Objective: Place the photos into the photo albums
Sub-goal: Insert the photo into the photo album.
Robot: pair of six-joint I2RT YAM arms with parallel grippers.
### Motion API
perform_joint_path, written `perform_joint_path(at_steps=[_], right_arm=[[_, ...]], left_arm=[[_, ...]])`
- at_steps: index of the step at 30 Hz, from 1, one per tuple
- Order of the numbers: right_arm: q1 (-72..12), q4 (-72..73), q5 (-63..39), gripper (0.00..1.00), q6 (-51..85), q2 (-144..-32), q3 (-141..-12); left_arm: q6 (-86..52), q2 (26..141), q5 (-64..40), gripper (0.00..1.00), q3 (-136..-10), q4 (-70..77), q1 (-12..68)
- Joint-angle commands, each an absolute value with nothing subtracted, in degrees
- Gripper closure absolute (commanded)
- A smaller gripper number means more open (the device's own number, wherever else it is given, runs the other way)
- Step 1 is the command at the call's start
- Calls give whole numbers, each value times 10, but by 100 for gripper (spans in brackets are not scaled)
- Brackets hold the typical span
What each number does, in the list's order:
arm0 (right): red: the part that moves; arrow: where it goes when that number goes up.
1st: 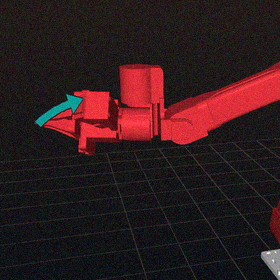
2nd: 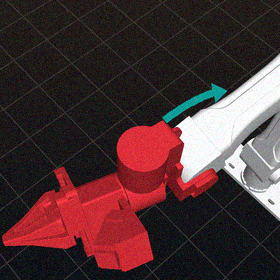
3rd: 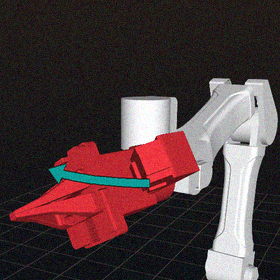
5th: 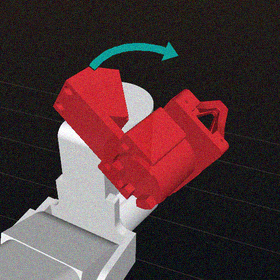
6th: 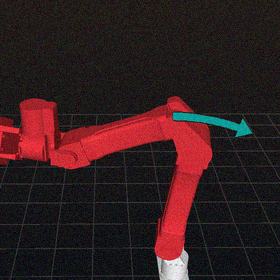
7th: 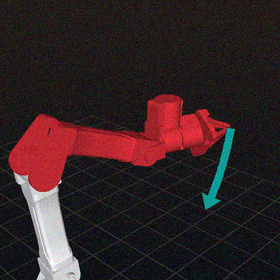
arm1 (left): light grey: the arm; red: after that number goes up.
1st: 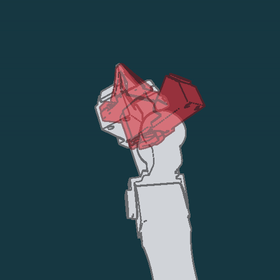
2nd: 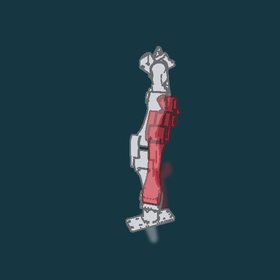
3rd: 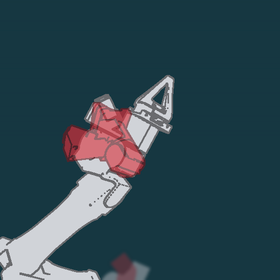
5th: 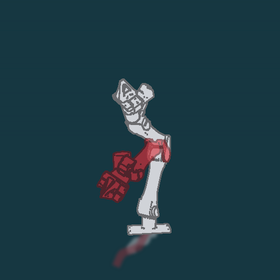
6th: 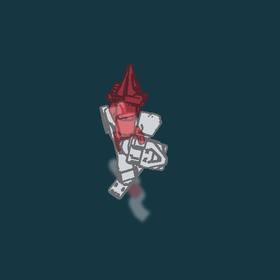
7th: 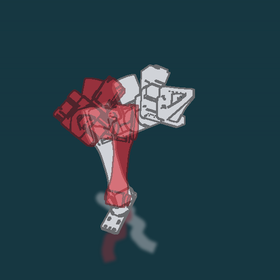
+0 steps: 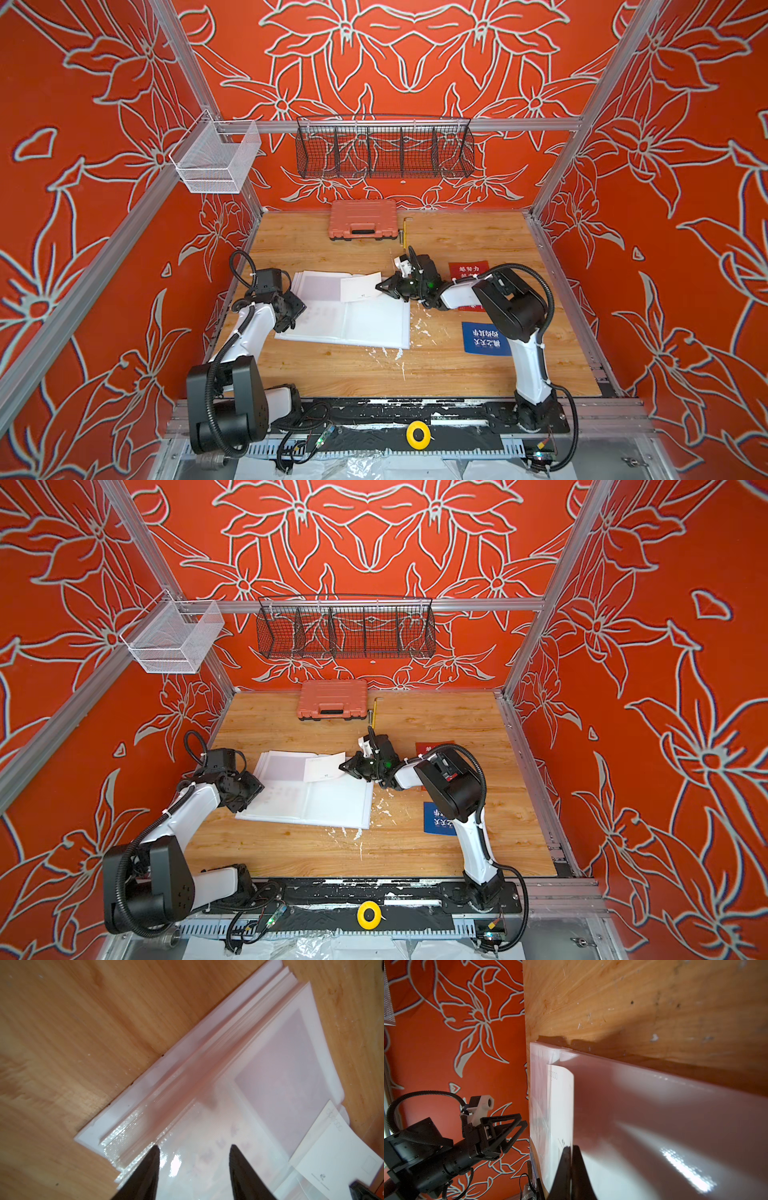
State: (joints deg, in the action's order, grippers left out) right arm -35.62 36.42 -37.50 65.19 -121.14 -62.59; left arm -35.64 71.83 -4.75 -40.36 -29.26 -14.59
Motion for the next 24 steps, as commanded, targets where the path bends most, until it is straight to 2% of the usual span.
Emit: perform_joint_path(at_steps=[1, 17, 24], right_arm=[[-361, 388, -382, 99, 668, -1227, -639], [-428, 302, -285, 95, 680, -1278, -743], [-464, 189, -259, 85, 650, -1301, -824]], left_arm=[[-360, 714, -28, 47, -403, -296, -148], [-364, 717, -43, 48, -372, -271, -148], [-357, 711, -56, 48, -348, -261, -148]])
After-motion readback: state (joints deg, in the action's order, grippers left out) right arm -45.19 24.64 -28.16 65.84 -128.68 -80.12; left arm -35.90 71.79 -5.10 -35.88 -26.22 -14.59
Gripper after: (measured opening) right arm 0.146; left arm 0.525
